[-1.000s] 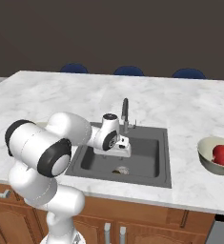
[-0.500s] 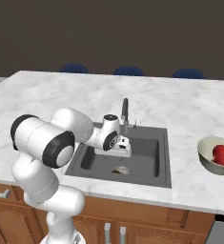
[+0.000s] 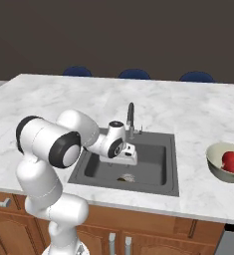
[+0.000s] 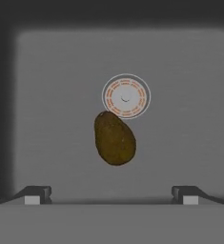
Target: Pick the onions from the cabinet and place them in one bowl. Pick the avocado from the sink and place it in the other bowl.
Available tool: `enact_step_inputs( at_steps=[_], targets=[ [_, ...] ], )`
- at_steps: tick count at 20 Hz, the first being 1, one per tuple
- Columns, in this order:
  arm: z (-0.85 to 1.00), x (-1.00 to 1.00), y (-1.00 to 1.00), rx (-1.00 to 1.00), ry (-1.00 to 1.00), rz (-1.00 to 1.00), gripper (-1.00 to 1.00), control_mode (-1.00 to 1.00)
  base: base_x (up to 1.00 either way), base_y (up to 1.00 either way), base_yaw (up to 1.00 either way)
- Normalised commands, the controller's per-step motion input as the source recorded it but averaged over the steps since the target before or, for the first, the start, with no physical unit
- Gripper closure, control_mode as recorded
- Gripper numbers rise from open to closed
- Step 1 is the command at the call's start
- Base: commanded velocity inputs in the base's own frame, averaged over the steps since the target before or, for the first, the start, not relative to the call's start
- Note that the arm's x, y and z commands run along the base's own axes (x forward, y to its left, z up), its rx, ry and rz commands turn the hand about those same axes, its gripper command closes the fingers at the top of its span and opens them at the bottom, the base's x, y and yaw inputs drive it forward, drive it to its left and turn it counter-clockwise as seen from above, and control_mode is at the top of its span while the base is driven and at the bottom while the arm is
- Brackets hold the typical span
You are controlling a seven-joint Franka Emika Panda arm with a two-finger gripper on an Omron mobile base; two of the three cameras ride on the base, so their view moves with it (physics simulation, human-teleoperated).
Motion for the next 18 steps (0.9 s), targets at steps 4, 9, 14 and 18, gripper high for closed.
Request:
enact_step_inputs(
  at_steps=[4, 9, 14, 18],
  targets=[
    [-0.17, 0.08, -0.01, 0.00, 0.00, 0.00, -1.00, -1.00, 0.00, 0.00, 0.00],
    [-0.14, 0.03, 0.00, 0.00, 0.01, 0.00, -1.00, -1.00, 0.00, 0.00, 0.00],
    [-0.17, 0.02, 0.00, 0.00, 0.01, 0.00, -1.00, -1.00, 0.00, 0.00, 0.00],
    [-0.18, 0.10, 0.00, 0.00, 0.02, 0.00, -1.00, -1.00, 0.00, 0.00, 0.00]
  ],
)
